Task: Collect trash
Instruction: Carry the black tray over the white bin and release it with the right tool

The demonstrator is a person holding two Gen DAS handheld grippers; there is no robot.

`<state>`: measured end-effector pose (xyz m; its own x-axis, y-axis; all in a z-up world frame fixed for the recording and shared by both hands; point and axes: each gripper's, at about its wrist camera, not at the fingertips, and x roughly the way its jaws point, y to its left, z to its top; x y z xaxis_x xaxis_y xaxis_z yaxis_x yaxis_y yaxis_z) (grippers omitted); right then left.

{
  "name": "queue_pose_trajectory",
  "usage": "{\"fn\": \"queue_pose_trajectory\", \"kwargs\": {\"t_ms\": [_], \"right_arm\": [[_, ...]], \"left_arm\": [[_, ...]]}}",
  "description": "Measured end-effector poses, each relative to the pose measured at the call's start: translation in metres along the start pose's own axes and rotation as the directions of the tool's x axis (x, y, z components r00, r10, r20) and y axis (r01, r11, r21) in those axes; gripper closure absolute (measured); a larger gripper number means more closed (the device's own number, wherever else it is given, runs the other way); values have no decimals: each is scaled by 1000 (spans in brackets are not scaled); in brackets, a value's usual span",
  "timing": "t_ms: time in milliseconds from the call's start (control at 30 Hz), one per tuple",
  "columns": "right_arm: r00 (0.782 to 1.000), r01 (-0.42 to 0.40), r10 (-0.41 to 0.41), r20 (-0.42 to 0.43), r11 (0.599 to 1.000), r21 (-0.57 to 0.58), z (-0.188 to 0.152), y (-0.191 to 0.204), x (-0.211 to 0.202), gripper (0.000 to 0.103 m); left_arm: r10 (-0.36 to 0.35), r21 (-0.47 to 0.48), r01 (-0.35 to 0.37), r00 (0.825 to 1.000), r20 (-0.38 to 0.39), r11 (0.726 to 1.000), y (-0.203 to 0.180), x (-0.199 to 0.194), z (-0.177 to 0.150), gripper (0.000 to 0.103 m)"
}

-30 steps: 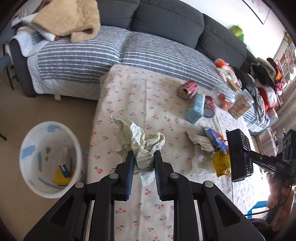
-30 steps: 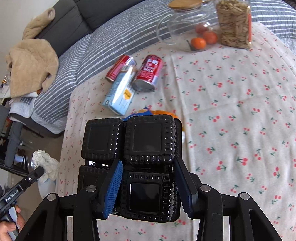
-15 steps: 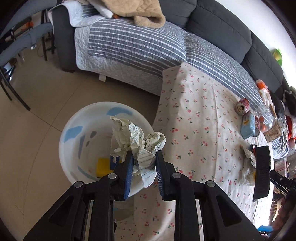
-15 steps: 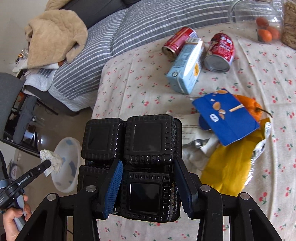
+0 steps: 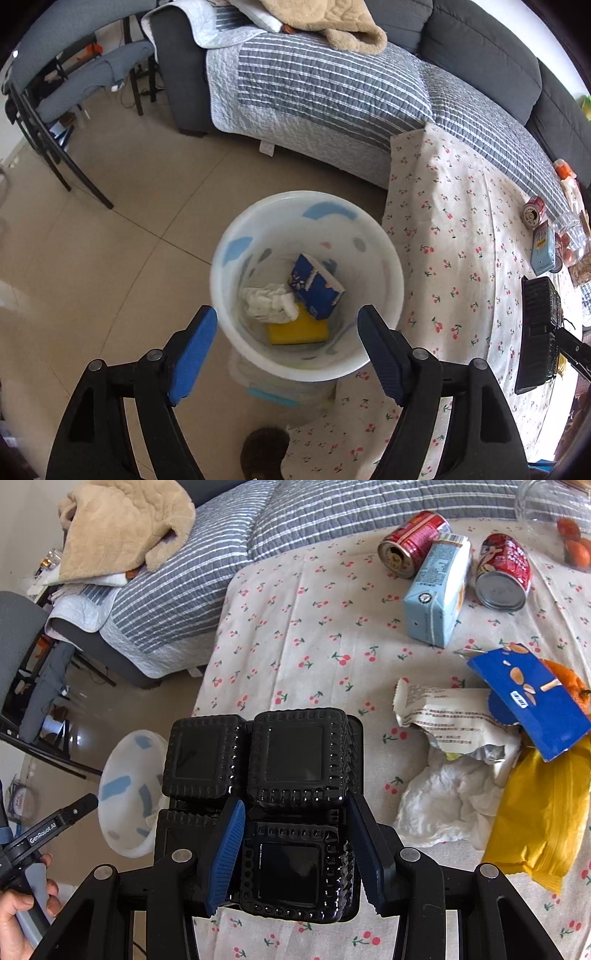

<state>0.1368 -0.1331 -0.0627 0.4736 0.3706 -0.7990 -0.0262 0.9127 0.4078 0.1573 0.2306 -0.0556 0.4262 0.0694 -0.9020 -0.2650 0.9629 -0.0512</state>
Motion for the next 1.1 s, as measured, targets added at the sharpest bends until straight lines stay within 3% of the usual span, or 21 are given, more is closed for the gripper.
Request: {"fn": "queue_pose_trajectory", "kwargs": {"t_ms": [333,567,933,1033,1100], "right_arm": [[994,-67,57,-92,992,-103,0,101,70,53],[991,-69,53,-124,989,-132,4,158,122,52],[989,-84,60,-133,980,-181,10,184,146,49],[991,-79,59,-118,982,-171,11,181,139,33],[992,-81,61,-112,979,-187,10,179,130,33]], "left_arm": [[70,-39,-69,997,15,997,57,-14,-16,21],[83,-50,-83,997,5,995,79,-10,-19,21],[69,-31,-69,998,-2,997,75,-9,-16,21],[68,-24,-68,998,0,997,72,-10,-17,21],[65,-21,-65,998,-2,998,70,-10,-17,21]]}}
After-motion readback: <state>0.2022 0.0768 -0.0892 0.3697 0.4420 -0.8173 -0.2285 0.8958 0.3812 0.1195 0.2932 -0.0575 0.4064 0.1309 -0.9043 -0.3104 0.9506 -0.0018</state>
